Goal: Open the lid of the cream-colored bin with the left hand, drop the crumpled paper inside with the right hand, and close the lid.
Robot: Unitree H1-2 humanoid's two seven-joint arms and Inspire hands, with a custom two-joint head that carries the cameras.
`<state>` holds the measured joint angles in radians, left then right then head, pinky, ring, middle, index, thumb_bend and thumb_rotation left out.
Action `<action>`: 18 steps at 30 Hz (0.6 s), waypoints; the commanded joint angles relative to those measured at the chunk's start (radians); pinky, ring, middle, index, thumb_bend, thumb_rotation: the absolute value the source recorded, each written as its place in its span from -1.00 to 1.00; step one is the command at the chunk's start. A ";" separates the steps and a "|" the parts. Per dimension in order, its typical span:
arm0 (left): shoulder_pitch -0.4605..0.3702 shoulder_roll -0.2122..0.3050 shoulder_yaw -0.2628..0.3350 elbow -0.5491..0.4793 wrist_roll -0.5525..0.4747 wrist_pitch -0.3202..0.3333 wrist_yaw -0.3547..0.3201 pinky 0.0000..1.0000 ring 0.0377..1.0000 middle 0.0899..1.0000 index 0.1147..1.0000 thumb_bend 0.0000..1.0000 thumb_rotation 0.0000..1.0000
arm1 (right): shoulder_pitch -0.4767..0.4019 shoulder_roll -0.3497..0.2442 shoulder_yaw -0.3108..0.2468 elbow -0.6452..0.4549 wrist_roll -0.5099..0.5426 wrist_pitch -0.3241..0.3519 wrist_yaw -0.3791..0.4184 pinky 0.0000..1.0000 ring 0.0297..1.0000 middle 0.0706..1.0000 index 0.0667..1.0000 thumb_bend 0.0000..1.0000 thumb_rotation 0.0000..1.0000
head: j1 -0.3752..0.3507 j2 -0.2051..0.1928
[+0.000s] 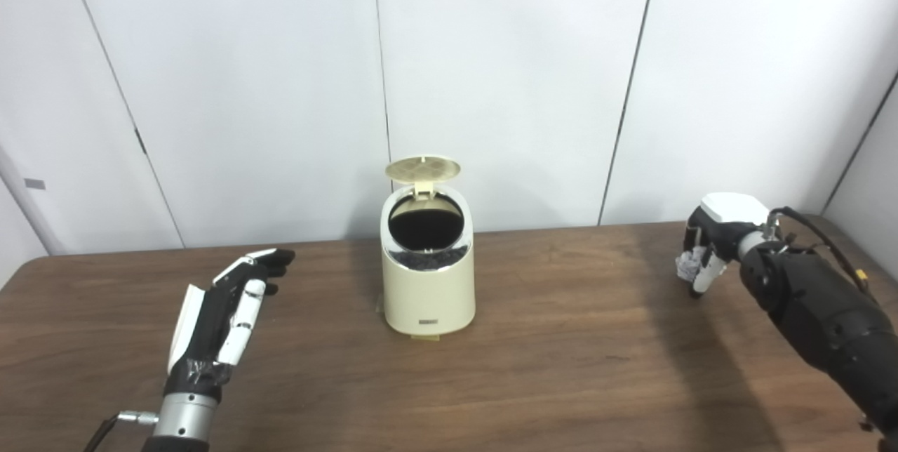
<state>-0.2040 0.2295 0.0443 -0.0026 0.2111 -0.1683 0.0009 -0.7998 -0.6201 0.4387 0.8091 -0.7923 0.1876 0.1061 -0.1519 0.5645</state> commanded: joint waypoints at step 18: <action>-0.031 0.008 -0.004 -0.013 0.030 -0.024 0.014 0.37 0.49 0.49 0.45 -0.42 1.00 | -0.040 -0.060 -0.027 -0.352 0.000 0.035 0.212 -0.45 -0.31 -0.24 -0.09 0.06 -1.00 | -0.003 0.000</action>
<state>-0.2024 0.2299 0.0378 -0.0023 0.2368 -0.1687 0.0011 -0.7713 -0.6393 0.4216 0.4981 -0.7792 0.2332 0.3170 -0.1549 0.5645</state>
